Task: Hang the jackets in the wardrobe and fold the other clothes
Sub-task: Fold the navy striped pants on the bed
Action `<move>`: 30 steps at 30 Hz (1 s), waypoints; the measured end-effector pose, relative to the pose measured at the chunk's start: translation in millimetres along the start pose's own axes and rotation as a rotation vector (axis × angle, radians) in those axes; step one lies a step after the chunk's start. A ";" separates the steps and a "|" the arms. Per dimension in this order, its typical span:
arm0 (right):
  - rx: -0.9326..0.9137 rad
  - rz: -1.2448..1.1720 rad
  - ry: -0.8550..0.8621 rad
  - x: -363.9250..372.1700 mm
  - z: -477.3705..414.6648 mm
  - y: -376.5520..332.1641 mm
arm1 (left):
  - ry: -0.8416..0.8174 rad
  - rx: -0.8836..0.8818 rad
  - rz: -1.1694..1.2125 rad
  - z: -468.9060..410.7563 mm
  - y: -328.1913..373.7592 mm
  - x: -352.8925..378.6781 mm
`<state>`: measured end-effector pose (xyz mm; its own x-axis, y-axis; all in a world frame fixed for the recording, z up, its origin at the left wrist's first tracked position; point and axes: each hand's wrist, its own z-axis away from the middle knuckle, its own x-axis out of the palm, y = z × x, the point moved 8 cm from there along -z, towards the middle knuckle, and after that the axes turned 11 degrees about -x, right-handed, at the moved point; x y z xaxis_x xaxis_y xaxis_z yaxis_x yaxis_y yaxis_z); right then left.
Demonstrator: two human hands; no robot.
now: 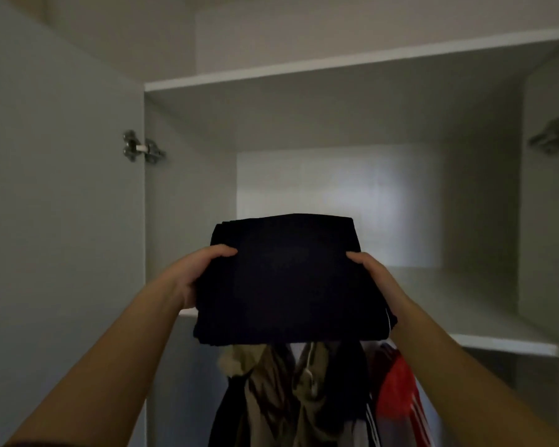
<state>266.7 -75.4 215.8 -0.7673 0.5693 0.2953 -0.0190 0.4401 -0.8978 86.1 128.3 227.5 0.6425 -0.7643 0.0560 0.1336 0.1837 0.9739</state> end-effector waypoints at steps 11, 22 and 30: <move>-0.030 0.204 -0.039 14.9 -260.8 16.8 | 0.081 0.065 -0.111 -240.0 135.9 -43.1; 0.063 0.172 -0.010 -1.4 -413.5 92.2 | 0.174 0.137 -0.264 -417.9 175.6 -58.8; 0.135 0.118 -0.090 5.2 -457.1 136.9 | 0.219 0.169 -0.367 -483.5 174.2 -85.5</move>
<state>553.0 305.2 243.8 -0.8234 0.5442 0.1605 -0.0069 0.2734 -0.9619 419.3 524.6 285.9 0.7226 -0.6077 -0.3294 0.2691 -0.1916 0.9438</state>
